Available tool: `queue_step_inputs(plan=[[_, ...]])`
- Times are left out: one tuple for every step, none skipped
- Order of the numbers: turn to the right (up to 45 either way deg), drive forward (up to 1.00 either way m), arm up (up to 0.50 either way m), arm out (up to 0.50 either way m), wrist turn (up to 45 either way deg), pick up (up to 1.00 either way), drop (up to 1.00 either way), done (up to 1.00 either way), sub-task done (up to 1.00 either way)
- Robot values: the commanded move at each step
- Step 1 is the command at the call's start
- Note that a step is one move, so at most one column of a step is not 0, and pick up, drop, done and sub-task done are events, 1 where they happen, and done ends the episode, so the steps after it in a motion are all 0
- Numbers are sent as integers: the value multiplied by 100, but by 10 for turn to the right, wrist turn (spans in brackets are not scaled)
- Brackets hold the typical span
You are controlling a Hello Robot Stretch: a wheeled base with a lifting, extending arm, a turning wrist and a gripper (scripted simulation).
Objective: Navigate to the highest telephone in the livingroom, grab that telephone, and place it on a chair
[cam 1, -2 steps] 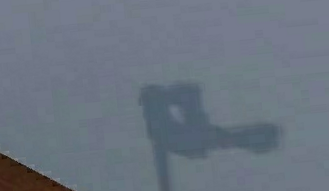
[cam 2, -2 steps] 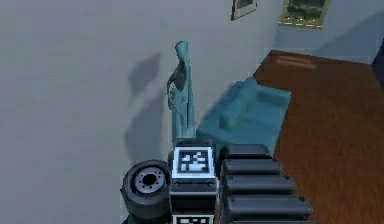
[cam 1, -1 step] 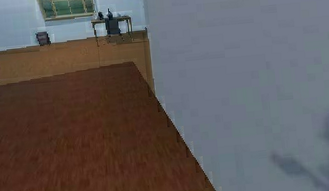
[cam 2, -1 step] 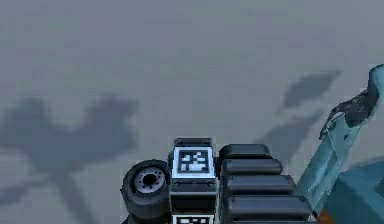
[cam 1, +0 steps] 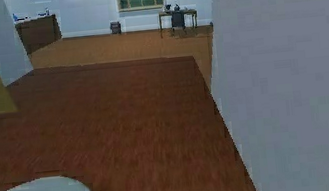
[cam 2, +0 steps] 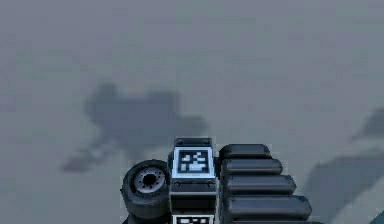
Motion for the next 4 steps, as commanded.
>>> queue_step_inputs(plan=[[0,100,0,0,0,0,0,0,0],[-150,0,0,0,0,0,0,0,0],[0,15,0,0,0,0,0,0,0],[-240,0,0,0,0,0,0,0,0]])
